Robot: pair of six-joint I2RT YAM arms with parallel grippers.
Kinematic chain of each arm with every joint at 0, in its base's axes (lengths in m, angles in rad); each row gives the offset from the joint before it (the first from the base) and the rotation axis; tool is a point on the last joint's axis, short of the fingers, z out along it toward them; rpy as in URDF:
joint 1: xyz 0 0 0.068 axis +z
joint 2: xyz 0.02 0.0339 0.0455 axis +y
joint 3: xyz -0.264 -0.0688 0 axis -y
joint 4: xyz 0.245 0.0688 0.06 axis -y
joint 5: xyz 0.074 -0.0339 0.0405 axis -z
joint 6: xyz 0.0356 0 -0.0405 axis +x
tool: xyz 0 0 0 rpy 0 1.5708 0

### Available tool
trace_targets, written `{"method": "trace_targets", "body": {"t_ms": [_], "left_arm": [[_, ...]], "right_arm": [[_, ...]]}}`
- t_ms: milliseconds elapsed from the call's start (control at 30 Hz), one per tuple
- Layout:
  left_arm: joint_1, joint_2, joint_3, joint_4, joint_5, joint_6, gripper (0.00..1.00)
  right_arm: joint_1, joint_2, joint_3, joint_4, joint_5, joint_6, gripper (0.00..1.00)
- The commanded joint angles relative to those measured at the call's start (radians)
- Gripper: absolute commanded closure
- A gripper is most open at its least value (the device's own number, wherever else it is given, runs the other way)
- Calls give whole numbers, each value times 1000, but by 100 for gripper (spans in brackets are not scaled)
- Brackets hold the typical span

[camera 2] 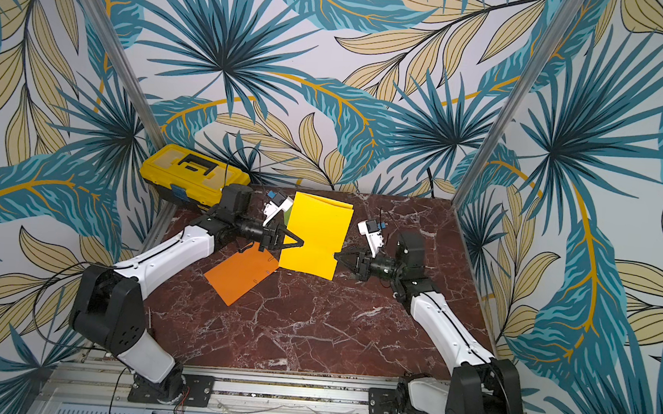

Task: Unclip the paperclips from the documents
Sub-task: Remove the paper clip from the document.

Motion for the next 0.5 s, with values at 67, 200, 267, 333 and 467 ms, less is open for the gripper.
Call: {"method": "trace_targets", "body": {"t_ms": [67,200,267,333,467], "left_arm": [[37,-52,-13,16,5,13,100],[38,-52,-13,16,5,13,100],[38,-52,-13,16,5,13,100],[38,-52,-14,16,5,13,100],[40,-52,-14,16,6,15,100]], "right_arm": [[-40,-12,-1,-49,25,-12,98],[-42,-11,2,-49,25,-13,98],[-42,-10,2,-50,25,-13,97],[-42,-9,3,-50,24,-14,97],[-42,-9,3,-52,24,-15,95]]}}
